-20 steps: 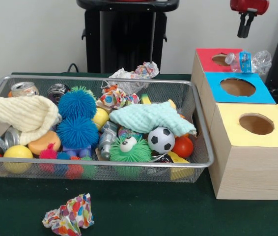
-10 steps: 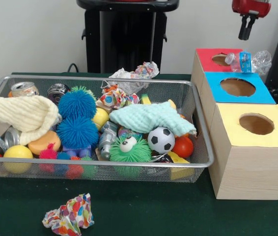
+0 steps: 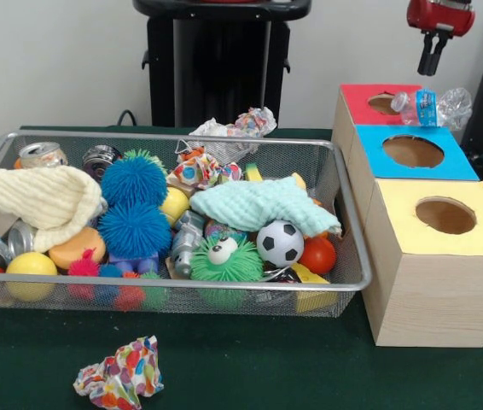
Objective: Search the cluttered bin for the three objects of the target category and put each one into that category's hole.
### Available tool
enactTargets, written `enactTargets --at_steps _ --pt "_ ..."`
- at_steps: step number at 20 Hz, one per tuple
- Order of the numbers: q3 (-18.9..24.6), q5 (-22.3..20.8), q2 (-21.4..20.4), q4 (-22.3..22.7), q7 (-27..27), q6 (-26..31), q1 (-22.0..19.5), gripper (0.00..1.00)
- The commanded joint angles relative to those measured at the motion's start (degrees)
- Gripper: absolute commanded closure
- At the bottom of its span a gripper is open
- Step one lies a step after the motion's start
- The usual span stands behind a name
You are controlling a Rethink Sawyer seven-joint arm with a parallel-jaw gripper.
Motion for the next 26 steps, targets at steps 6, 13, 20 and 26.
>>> enactTargets --at_steps 6,13,20,26 --pt "1.6 4.1 2.8 -5.6 13.7 3.7 -0.3 1.00" --pt "1.6 4.9 3.9 -6.5 13.4 3.5 -0.8 1.00" --pt "0.2 6.1 4.8 -7.7 13.4 5.4 1.0 1.00" --pt "-1.0 7.9 6.6 -9.3 14.0 6.4 3.1 1.00"
